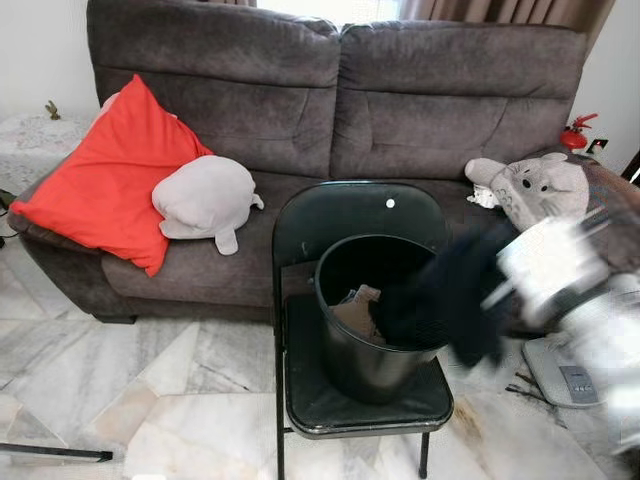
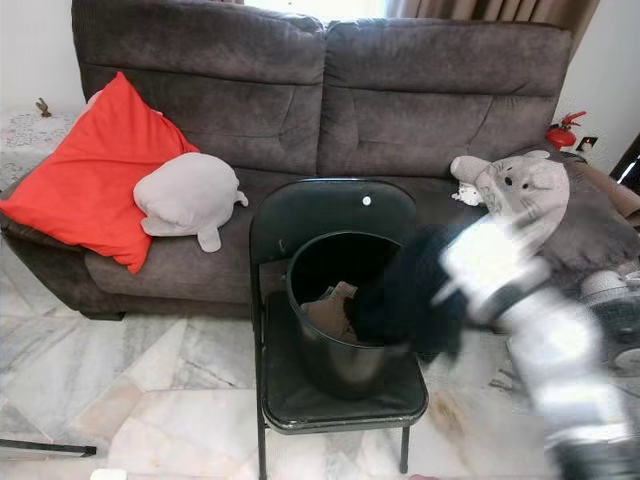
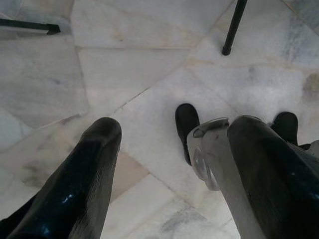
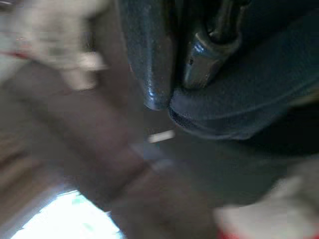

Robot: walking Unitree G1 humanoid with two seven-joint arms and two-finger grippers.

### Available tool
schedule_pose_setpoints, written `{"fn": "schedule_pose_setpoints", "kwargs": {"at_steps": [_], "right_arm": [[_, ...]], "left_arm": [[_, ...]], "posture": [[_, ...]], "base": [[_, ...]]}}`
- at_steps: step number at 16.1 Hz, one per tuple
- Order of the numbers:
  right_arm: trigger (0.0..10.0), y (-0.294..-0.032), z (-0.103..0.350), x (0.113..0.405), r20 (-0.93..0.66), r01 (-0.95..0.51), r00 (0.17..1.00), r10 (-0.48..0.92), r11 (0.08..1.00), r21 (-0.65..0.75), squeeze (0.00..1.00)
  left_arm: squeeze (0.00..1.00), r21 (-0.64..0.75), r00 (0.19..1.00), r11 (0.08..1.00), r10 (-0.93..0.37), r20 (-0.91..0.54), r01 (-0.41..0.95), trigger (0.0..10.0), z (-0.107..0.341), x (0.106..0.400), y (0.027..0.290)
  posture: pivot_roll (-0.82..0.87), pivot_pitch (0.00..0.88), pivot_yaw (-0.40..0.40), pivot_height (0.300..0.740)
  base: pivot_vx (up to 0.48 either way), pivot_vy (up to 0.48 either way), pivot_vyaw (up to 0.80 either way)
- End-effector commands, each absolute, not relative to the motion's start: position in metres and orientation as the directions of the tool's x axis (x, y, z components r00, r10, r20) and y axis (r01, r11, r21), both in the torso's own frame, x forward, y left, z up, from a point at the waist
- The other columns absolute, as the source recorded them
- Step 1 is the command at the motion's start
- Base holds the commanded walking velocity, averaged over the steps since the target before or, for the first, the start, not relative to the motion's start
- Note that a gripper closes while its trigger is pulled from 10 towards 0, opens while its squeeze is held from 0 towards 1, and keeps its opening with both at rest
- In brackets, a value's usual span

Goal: Hang hanger

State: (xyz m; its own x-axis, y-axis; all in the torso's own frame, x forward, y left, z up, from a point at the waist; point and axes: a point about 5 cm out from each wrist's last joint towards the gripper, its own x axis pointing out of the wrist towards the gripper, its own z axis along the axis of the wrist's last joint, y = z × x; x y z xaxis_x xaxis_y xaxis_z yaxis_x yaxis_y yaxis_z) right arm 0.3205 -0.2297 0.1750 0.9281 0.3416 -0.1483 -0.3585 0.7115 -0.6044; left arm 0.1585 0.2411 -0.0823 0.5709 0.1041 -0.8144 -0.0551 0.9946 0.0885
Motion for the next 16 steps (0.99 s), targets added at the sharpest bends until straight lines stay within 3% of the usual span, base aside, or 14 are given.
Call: {"fn": "schedule_pose_setpoints", "kwargs": {"at_steps": [1, 2, 4, 7, 9, 11, 13, 16], "right_arm": [[0.0, -0.223, 0.167, 0.32, -0.205, -0.438, 0.894, 0.399, 0.678, -0.59, 0.0], [0.0, -0.212, 0.148, 0.319, -0.274, -0.521, 0.848, 0.453, 0.621, -0.586, 0.0], [0.0, -0.206, 0.143, 0.326, -0.275, -0.528, 0.844, 0.46, 0.625, -0.575, 0.0], [0.0, -0.191, 0.132, 0.34, -0.334, -0.593, 0.796, 0.506, 0.537, -0.6, 0.0], [0.0, -0.192, 0.123, 0.35, -0.357, -0.561, 0.819, 0.448, 0.501, -0.658, 0.0], [0.0, -0.19, 0.121, 0.359, -0.328, -0.509, 0.855, 0.401, 0.53, -0.679, 0.0], [0.0, -0.186, 0.129, 0.367, -0.244, -0.418, 0.896, 0.371, 0.517, -0.747, 0.0], [0.0, -0.177, 0.157, 0.383, -0.062, -0.255, 0.941, 0.332, 0.578, -0.775, 0.0]], "left_arm": [[0.0, 0.1, 0.539, 0.994, 0.108, -0.836, -0.044, 10.0, -0.085, 0.151, 0.243], [0.0, 0.101, 0.536, 0.994, 0.108, -0.837, -0.042, 10.0, -0.085, 0.151, 0.244], [0.0, 0.102, 0.536, 0.994, 0.107, -0.838, -0.039, 10.0, -0.085, 0.151, 0.244], [0.0, 0.104, 0.535, 0.994, 0.108, -0.838, -0.037, 10.0, -0.085, 0.15, 0.244], [0.0, 0.104, 0.535, 0.994, 0.108, -0.838, -0.037, 10.0, -0.086, 0.15, 0.244], [0.0, 0.106, 0.534, 0.994, 0.11, -0.838, -0.039, 10.0, -0.086, 0.15, 0.244], [0.0, 0.107, 0.535, 0.993, 0.113, -0.837, -0.042, 10.0, -0.086, 0.15, 0.244], [0.0, 0.11, 0.536, 0.993, 0.117, -0.836, -0.044, 10.0, -0.086, 0.149, 0.246]], "posture": [[-0.1, 0.058, -0.024, 0.74], [-0.09, 0.059, -0.022, 0.74], [-0.09, 0.061, -0.019, 0.74], [-0.08, 0.058, -0.019, 0.74], [-0.07, 0.056, -0.018, 0.74], [-0.06, 0.054, -0.018, 0.74], [-0.06, 0.053, -0.018, 0.74], [-0.04, 0.052, -0.014, 0.74]], "base": [[0.0, 0.0, 0.0], [0.0, 0.0, 0.0], [0.0, 0.0, 0.0], [0.0, 0.0, 0.0], [0.0, 0.0, 0.0], [0.0, 0.0, 0.0], [0.0, 0.0, 0.0], [0.0, 0.0, 0.0]]}}
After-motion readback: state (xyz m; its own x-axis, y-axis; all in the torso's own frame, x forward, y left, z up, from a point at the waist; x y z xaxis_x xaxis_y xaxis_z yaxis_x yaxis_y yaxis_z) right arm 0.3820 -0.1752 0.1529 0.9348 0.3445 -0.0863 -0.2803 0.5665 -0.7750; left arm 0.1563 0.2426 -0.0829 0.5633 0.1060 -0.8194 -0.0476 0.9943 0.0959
